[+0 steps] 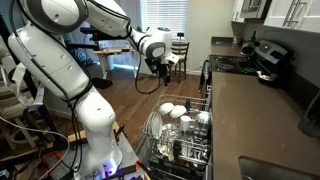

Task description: Put a plate from the dishwasher on the counter

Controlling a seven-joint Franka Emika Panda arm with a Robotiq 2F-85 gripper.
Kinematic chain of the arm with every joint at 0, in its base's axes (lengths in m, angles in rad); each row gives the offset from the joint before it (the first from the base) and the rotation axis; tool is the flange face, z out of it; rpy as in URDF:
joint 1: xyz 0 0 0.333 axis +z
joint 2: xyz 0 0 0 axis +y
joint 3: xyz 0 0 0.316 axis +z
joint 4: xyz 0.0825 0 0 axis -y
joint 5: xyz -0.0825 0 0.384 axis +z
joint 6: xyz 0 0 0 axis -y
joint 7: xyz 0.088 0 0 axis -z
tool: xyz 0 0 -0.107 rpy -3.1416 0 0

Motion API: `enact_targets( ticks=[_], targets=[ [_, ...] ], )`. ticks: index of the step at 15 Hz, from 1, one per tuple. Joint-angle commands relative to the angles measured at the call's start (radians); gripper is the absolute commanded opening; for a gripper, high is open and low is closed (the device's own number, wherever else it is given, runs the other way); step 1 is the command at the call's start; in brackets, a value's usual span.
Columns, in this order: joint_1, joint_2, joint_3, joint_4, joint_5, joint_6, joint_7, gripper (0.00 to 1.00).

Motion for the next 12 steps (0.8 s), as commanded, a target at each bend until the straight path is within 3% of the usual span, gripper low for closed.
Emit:
enact_targets(
  ticks=[1,8,12],
  targets=[
    [-0.001,0.000,0.000,0.001,0.000,-0.003,0.000,1.00],
    [-0.001,0.000,0.000,0.001,0.000,-0.003,0.000,1.00],
    [-0.020,0.062,-0.007,0.075,-0.082,-0.183,-0.016,1.00]
  ],
)
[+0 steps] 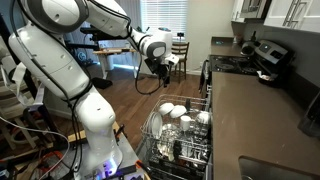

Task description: Put a plate from the dishwasher on the counter

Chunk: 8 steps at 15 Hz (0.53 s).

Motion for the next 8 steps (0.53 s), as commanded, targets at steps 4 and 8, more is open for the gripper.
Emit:
enact_targets(
  ticks=[4,8],
  targets=[
    [-0.013,0.165,-0.009,0.172,-0.133,-0.312,-0.064,1.00],
    [0.007,0.302,0.010,0.291,-0.240,-0.402,-0.117,1.00]
  ],
)
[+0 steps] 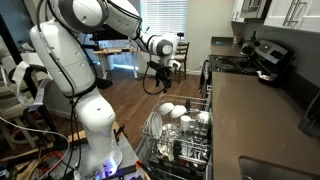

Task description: Put a plate from the dishwasher on the counter

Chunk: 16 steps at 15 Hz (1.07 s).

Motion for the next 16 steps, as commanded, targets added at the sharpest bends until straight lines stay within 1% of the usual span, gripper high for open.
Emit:
enact_targets(
  ticks=[1,3,5,7,9,11,12,13,14,16],
  targets=[
    [0.010,0.154,0.021,0.143,-0.100,-0.097,-0.062,1.00],
    [0.023,0.218,0.032,0.198,-0.185,-0.152,-0.039,1.00],
    [0.046,0.268,0.041,0.244,-0.294,-0.201,0.016,1.00],
    [0.078,0.293,0.046,0.262,-0.400,-0.218,0.047,1.00],
    [0.105,0.303,0.051,0.261,-0.466,-0.191,0.063,1.00],
    [0.124,0.299,0.057,0.243,-0.497,-0.133,0.073,1.00],
    [0.127,0.294,0.060,0.230,-0.489,-0.099,0.072,1.00],
    [0.120,0.286,0.062,0.222,-0.433,-0.067,0.030,1.00],
    [0.127,0.294,0.057,0.236,-0.454,-0.113,0.050,1.00],
    [0.130,0.294,0.059,0.235,-0.449,-0.088,0.049,1.00]
  ],
)
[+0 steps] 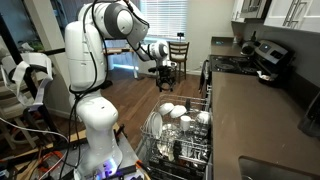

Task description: Put a plate from the dishwasher on the counter

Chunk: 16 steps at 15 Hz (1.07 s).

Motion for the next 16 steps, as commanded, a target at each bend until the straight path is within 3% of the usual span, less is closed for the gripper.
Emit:
enact_targets(
  ticks=[1,3,10,16],
  targets=[
    [-0.001,0.001,0.001,0.002,0.001,0.000,0.000,1.00],
    [0.006,0.014,0.001,0.001,-0.050,0.005,0.003,1.00],
    [0.005,0.049,-0.023,-0.089,-0.242,0.254,0.063,1.00],
    [-0.008,0.065,-0.049,-0.190,-0.210,0.581,0.095,1.00]
  ],
)
